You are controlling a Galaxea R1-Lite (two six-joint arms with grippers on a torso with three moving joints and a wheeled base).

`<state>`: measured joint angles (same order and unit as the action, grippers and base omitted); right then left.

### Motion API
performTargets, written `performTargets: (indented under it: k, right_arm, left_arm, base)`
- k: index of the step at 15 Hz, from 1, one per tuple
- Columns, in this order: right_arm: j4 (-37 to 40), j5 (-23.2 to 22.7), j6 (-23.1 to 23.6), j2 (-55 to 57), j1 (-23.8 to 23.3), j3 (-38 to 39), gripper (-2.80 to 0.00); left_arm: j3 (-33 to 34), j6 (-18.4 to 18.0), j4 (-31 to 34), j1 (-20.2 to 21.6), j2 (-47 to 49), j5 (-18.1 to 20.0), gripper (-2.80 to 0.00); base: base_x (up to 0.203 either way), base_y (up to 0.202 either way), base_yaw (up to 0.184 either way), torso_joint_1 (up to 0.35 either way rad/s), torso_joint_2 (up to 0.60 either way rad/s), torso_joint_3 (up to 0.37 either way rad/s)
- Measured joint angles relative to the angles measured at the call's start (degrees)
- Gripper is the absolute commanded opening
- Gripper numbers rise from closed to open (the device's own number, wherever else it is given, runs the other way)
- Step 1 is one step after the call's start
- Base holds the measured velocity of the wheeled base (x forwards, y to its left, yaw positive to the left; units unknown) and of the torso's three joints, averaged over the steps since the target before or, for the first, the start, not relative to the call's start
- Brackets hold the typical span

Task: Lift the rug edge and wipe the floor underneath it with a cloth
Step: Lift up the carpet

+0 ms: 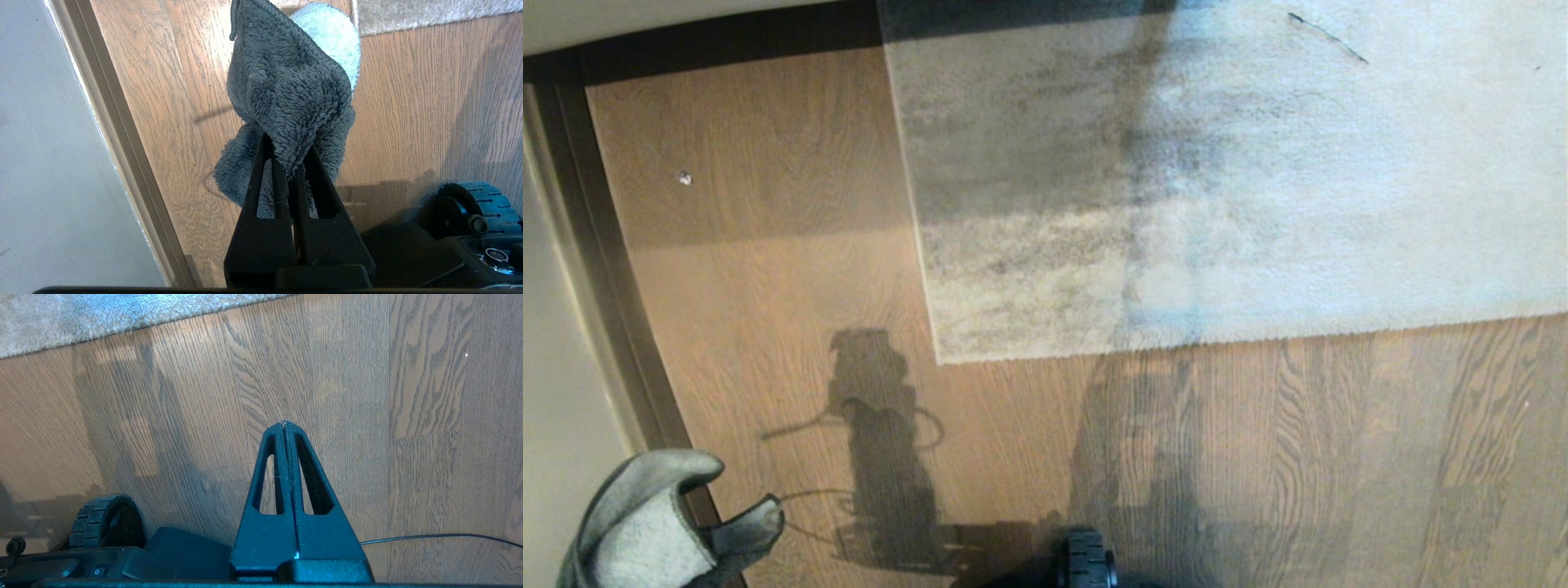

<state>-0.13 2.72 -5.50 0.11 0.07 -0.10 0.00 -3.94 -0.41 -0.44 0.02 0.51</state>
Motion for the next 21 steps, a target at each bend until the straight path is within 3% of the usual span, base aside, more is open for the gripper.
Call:
performTargets:
  k: [11,16,21]
  right_arm:
    - [0.0,0.0,0.0,0.0,0.0,0.0,-2.8]
    - [0.0,0.0,0.0,0.0,0.0,0.0,-2.8]
    - [0.0,0.0,0.0,0.0,0.0,0.0,-2.8]
  left_arm:
    - [0.0,0.1,0.0,0.0,0.0,0.0,-2.8]
    - [0.0,3.1,0.3,0.0,0.0,-0.3,-2.8]
    - [0.0,3.3,0.3,0.0,0.0,-0.5,-2.8]
  base:
    - [0.0,0.0,0.0,0.0,0.0,0.0]
    - [0.0,0.0,0.0,0.0,0.0,0.0]
    - [0.0,0.0,0.0,0.0,0.0,0.0]
